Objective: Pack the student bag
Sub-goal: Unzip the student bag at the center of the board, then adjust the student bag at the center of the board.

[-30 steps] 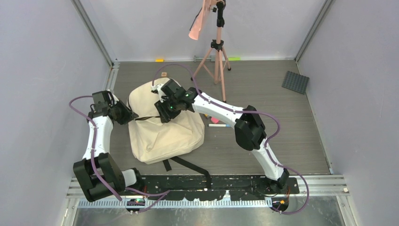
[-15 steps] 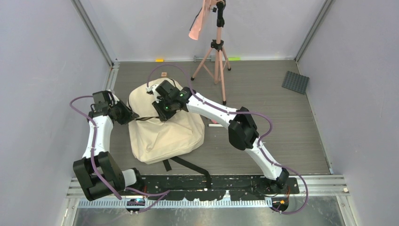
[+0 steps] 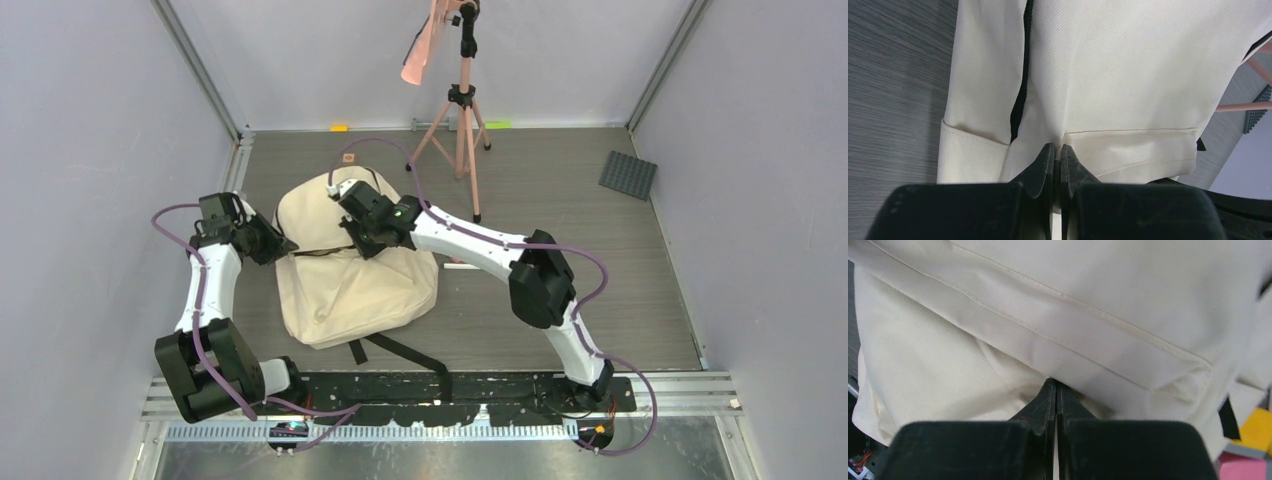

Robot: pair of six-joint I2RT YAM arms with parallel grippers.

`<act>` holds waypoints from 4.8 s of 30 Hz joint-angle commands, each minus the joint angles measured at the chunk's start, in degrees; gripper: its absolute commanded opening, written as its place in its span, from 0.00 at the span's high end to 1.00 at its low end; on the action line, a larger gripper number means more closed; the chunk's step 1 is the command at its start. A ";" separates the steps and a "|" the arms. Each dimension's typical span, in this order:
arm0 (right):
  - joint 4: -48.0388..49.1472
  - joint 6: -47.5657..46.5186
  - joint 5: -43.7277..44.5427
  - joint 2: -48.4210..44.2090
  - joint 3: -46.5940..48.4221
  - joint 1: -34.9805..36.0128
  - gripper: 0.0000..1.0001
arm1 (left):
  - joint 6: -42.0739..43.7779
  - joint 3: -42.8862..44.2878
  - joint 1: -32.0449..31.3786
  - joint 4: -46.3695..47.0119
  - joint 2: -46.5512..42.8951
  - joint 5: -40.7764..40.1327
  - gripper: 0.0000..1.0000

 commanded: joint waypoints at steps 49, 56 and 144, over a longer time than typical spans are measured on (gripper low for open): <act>0.19 10.33 -7.64 -28.02 -27.18 -14.09 0.37 | 35.22 17.02 -24.55 -7.72 7.01 -7.46 0.35; 0.50 9.10 -10.72 -29.34 -32.59 -12.78 0.38 | 34.58 14.64 -25.50 -6.01 8.17 -12.31 0.41; -1.80 5.36 1.56 -7.97 2.42 -14.17 0.57 | 22.19 19.43 -23.82 1.35 20.29 -39.81 0.44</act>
